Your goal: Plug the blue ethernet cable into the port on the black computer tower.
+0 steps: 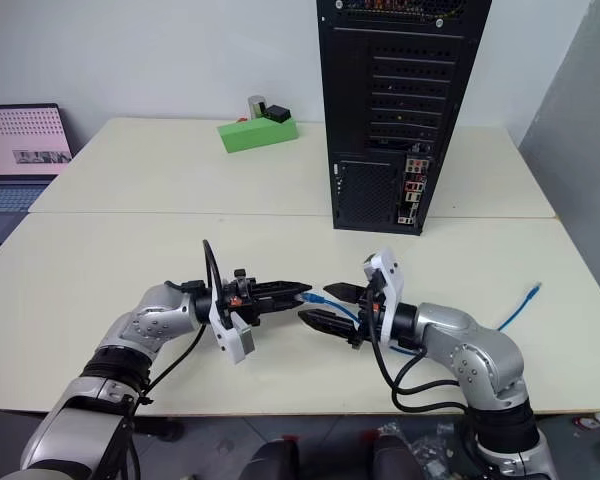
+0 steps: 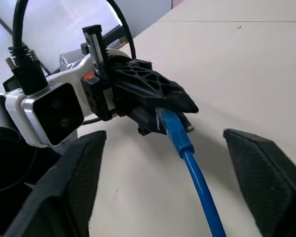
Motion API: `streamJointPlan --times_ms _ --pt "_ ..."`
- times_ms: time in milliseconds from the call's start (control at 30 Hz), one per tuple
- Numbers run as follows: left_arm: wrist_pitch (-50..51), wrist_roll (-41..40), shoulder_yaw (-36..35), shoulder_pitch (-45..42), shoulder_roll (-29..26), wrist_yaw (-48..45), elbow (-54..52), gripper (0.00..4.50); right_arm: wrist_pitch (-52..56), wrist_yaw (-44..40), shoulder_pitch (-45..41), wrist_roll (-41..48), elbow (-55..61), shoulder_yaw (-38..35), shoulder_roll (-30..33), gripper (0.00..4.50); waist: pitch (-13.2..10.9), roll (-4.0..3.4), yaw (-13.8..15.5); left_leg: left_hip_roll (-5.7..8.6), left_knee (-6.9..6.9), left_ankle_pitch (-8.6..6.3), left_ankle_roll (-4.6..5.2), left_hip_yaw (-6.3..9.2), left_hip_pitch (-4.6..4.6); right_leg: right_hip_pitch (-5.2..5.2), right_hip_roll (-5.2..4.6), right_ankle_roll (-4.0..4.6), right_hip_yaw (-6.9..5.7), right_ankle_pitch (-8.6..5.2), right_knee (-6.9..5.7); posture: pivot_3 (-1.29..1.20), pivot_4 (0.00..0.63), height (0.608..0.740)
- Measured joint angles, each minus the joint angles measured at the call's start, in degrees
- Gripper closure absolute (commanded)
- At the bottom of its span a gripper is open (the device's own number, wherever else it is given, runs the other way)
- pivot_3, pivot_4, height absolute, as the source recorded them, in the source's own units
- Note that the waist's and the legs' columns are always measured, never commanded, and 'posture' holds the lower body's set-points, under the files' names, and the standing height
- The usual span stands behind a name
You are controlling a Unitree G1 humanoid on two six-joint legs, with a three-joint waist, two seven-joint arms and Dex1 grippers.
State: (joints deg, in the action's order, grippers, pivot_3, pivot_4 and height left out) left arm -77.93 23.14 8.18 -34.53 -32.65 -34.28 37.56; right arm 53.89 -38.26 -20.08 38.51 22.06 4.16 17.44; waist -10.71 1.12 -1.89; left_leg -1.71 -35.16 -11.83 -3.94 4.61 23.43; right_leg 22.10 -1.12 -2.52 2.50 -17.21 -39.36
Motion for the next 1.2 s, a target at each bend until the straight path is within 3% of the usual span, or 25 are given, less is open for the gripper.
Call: streamJointPlan --times_ms 200,233,500,733,800,867,1033,1200 --pt "0.2 1.9 0.4 0.3 -0.9 3.8 -1.9 4.23 0.0 0.0 -0.9 0.1 -0.3 0.2 0.0 2.65 0.0 0.00 0.0 0.00 0.00 0.00 0.00 0.00 0.00 0.00 0.00 0.00 0.00 0.00 -0.01 0.00 0.150 0.740" --pt "0.3 1.9 0.5 0.5 -1.0 4.1 -2.2 4.23 0.0 0.0 -1.0 0.3 -0.5 0.2 0.0 2.71 0.0 0.00 0.0 0.00 0.00 0.00 0.00 0.00 0.00 0.00 0.00 0.00 0.00 0.00 0.00 0.00 0.150 0.740" --pt "2.1 2.1 1.6 1.0 -1.8 7.1 -4.5 4.23 0.0 -0.1 -1.8 1.1 -1.4 0.2 0.0 4.42 0.0 0.00 0.0 0.00 0.00 0.00 0.00 0.00 0.00 0.01 0.00 0.00 0.00 0.00 -0.02 0.00 0.150 0.740" --pt "2.9 1.7 2.9 1.3 -3.1 8.2 -5.6 4.23 0.7 -0.2 -2.6 2.3 -2.6 0.2 0.0 4.45 0.0 0.00 0.0 0.00 0.00 0.00 0.00 0.00 0.00 0.01 0.00 0.00 0.01 0.00 -0.03 0.00 0.150 0.740" --pt "3.5 1.1 3.6 1.5 -3.4 8.5 -5.6 3.53 1.1 -0.2 -2.8 2.7 -3.0 0.2 0.2 4.46 0.0 0.00 0.0 0.00 0.00 0.00 0.00 0.00 0.00 0.01 0.00 0.00 0.00 0.00 -0.03 0.00 0.150 0.740" --pt "4.2 -0.7 4.9 1.8 -3.8 8.2 -5.7 3.29 1.5 -0.5 -3.1 3.2 -3.3 0.2 0.3 4.47 0.0 0.00 0.0 0.00 0.00 0.00 0.00 0.00 0.00 0.01 0.00 0.00 0.00 0.00 -0.03 0.00 0.150 0.740" --pt "7.4 -5.7 8.2 3.0 -4.8 5.5 -7.0 2.19 1.6 -0.5 -3.4 3.6 -3.4 0.1 1.2 4.47 0.0 0.00 0.0 0.00 0.00 0.00 0.00 0.00 0.00 0.01 0.00 0.00 0.01 0.00 -0.04 0.00 0.150 0.740" --pt "20.2 -19.2 10.1 6.7 -5.3 -2.2 -9.0 1.16 1.0 -0.1 -3.4 3.4 -3.3 -1.6 3.0 4.48 0.0 0.00 -0.1 -0.02 0.00 0.00 0.00 0.00 0.00 0.02 0.00 0.00 0.01 0.00 -0.07 0.00 0.150 0.740"
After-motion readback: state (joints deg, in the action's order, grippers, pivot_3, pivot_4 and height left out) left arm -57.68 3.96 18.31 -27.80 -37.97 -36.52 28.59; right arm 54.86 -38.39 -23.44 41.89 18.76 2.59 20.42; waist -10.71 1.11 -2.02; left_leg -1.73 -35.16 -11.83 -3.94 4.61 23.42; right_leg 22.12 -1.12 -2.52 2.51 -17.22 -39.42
